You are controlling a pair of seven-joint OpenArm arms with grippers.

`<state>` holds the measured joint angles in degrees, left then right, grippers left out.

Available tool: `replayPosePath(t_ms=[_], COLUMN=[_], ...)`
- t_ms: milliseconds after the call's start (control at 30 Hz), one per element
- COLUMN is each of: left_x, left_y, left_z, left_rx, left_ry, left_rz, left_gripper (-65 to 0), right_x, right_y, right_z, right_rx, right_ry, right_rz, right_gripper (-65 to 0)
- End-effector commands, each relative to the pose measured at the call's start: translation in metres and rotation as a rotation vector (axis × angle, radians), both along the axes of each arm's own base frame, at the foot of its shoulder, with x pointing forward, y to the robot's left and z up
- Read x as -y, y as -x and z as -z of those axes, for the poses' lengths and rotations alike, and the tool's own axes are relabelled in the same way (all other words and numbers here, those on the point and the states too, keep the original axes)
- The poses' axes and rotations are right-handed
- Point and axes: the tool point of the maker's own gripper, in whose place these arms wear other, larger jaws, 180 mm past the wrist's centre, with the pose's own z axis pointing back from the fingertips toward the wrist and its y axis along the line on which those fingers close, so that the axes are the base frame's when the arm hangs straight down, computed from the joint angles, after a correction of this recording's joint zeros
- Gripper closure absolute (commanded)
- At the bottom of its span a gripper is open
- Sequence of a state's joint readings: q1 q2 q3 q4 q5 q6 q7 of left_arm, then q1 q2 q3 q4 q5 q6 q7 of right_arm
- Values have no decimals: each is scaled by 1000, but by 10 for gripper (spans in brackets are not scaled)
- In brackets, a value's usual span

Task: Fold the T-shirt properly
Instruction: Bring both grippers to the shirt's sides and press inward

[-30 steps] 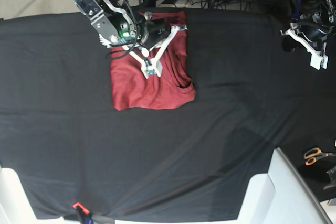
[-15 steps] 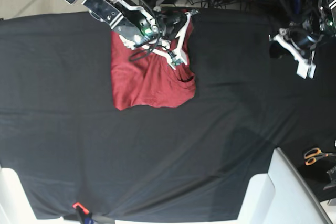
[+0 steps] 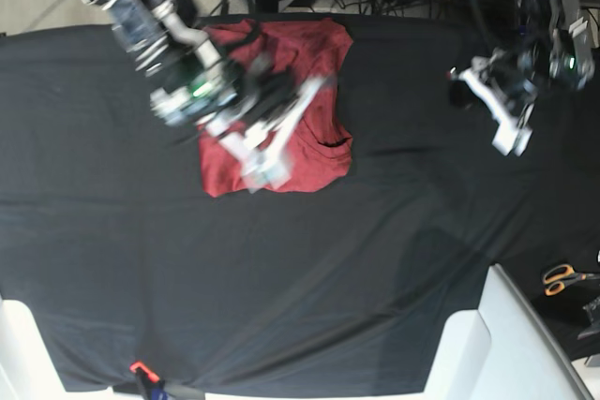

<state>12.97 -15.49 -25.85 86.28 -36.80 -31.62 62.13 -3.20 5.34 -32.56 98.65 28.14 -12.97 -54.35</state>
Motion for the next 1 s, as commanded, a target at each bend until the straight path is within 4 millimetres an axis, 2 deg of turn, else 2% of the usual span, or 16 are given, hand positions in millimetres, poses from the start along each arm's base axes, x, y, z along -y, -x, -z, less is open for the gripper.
replayPosePath(t_ms=[0, 67, 167, 233, 300, 333, 433, 500, 600, 633, 800, 867, 967], left_x=[-2, 3, 15, 28, 42, 50, 67, 81, 88, 94, 109, 112, 129], left_y=[-15, -18, -28, -33, -32, -34, -25, -21, -24, -27, -35, -37, -38], left_z=[-14, -15, -21, -24, -18, -14, 0, 2, -8, -13, -34, -36, -32], left_rx=[35, -17, -32, -25, -41, -55, -103, -112, -91, -80, -34, -26, -42], left_ry=[-9, -8, 5, 22, 48, 58, 124, 251, 432, 490, 624, 640, 641], left_rz=[21, 45, 69, 90, 111, 135, 158, 137, 99, 100, 112, 112, 145], left_gripper=[0, 0, 0, 0, 0, -49, -288, -446, -596, -617, -614, -614, -614], right_x=[6, 30, 55, 68, 74, 78, 82, 82, 82, 82, 82, 82, 83], right_y=[-12, -22, -27, -28, -21, -20, -13, -7, -3, -3, -2, -2, 1], right_z=[-9, -6, -3, 1, 6, 7, 12, 16, 18, 18, 19, 19, 21], right_rx=[28, 12, -5, -17, -40, -46, -66, -78, -88, -89, -93, -93, -98], right_ry=[-15, 14, 43, 63, 68, 70, 72, 74, 75, 75, 76, 76, 77], right_rz=[29, 83, 137, 156, 170, 184, 199, 198, 197, 196, 195, 195, 200], right_gripper=[-2, -2, -2, -2, -2, -2, -2, -2, -2, -2, -2, -2, -2])
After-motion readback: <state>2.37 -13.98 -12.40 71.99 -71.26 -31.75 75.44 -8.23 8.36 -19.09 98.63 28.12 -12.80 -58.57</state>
